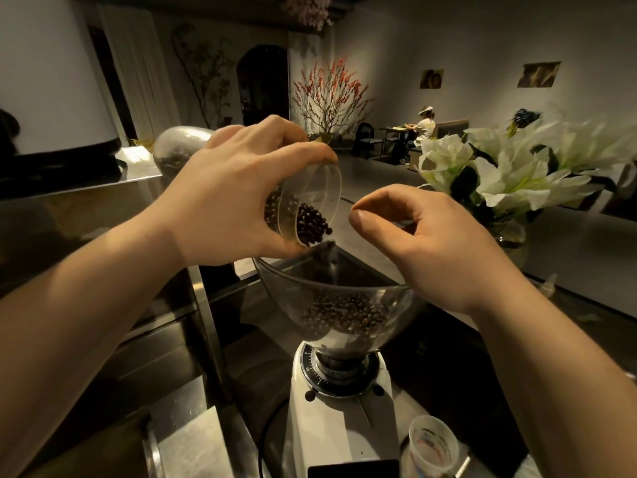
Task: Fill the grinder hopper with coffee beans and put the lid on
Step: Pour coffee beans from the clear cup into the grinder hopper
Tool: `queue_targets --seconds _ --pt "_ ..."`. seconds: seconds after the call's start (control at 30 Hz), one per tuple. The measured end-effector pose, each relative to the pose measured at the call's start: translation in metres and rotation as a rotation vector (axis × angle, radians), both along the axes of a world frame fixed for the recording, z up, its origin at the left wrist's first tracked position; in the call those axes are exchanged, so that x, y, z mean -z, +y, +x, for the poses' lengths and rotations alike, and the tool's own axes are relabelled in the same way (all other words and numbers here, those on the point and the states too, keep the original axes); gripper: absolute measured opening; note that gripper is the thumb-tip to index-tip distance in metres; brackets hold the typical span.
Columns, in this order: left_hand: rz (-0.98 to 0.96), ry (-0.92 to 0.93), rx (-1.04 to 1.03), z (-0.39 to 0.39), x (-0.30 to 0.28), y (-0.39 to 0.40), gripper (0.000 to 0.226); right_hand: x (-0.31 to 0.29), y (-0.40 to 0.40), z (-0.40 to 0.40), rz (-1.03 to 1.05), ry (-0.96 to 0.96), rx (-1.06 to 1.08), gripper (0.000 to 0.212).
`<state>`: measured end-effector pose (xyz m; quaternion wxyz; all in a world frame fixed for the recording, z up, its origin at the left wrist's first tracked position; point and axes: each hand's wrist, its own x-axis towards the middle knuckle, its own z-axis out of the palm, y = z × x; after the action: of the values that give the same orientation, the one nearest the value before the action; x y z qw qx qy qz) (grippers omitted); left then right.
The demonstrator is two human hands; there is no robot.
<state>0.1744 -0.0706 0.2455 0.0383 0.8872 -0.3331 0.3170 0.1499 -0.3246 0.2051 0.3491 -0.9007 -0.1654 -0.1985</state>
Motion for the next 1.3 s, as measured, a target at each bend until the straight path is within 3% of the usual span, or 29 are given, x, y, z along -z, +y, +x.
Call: queue_targets --seconds 1.3 --pt "-0.057 0.043 0.047 0.0007 0.0011 0.0013 0.093 -0.0017 0.0006 -0.0009 0.004 0.000 0.000 0.052"
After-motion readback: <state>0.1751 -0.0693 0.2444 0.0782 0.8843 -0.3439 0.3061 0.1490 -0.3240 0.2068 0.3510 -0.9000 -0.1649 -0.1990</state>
